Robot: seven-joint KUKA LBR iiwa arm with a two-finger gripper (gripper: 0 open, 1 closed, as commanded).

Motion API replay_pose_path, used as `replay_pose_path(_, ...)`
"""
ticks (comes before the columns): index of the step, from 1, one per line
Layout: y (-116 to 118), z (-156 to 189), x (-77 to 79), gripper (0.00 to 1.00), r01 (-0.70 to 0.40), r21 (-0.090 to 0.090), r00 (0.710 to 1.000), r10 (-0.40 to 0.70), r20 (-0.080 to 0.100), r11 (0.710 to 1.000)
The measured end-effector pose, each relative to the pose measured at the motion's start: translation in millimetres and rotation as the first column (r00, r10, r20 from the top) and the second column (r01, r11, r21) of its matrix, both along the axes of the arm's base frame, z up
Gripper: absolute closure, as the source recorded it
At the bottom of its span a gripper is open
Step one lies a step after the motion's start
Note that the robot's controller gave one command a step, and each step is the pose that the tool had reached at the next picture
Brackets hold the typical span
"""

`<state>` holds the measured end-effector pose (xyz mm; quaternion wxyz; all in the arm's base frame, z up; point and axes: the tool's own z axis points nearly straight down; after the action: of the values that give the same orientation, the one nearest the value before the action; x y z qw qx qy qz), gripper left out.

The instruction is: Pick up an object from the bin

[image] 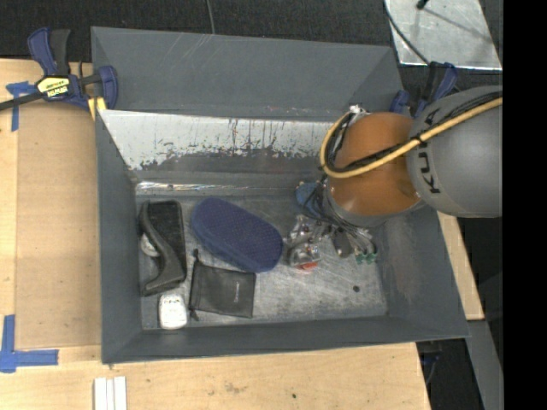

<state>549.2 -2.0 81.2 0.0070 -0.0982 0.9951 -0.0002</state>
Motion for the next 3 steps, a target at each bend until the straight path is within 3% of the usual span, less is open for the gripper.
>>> replay_pose_path(1,9,105,6.0,1.00,-0.014,-0.001,1.000,0.014,-0.001,1.000)
replay_pose_path(2,9,100,3.9,0.00,-0.014,-0.001,1.000,0.014,-0.010,1.000)
replay_pose_path(3,51,-2,37.0,0.00,-0.106,-0.001,0.994,0.106,-0.015,0.994)
